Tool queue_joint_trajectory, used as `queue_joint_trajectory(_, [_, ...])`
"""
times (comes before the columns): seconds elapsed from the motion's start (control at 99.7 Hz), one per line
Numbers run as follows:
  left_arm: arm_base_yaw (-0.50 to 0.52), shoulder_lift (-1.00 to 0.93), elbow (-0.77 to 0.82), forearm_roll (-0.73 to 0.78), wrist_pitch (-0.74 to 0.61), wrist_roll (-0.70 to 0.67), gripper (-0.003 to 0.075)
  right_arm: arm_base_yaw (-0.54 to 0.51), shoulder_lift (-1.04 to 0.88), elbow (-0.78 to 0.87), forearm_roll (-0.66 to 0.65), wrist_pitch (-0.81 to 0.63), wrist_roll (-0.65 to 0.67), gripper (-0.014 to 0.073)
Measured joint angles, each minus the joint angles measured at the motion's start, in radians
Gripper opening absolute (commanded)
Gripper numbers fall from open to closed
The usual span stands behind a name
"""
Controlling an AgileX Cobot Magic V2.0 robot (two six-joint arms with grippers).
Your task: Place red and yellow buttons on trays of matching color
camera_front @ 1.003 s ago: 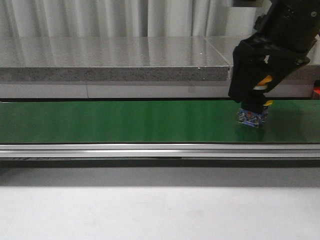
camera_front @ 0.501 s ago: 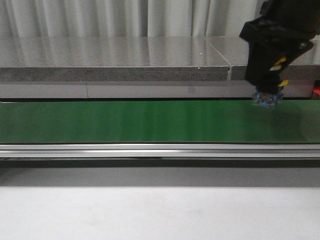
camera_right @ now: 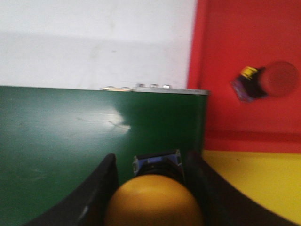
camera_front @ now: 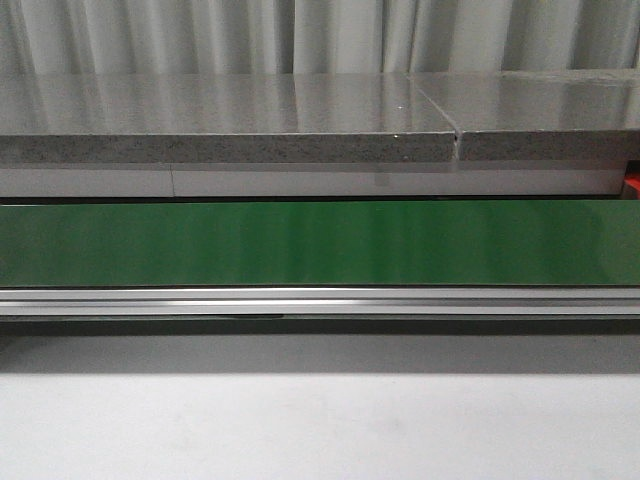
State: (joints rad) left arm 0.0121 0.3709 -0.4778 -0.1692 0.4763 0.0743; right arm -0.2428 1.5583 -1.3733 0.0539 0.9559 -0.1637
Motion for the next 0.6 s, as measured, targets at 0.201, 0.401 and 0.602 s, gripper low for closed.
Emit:
queue_joint_trajectory(0.201, [0.000, 0.000, 0.000, 0.000, 0.000, 0.000, -0.0019, -0.203, 0.000, 0.002, 0.002, -0.005, 0.033, 0.0121])
queue_joint_trajectory(0.401, [0.000, 0.000, 0.000, 0.000, 0.000, 0.000, -0.0019, -0.348, 0.000, 0.096, 0.081, -0.088, 0.042, 0.0121])
queue_joint_trajectory(0.602, [0.000, 0.000, 0.000, 0.000, 0.000, 0.000, -0.0019, -0.376, 0.000, 0.263, 0.118, -0.224, 0.044, 0.0121])
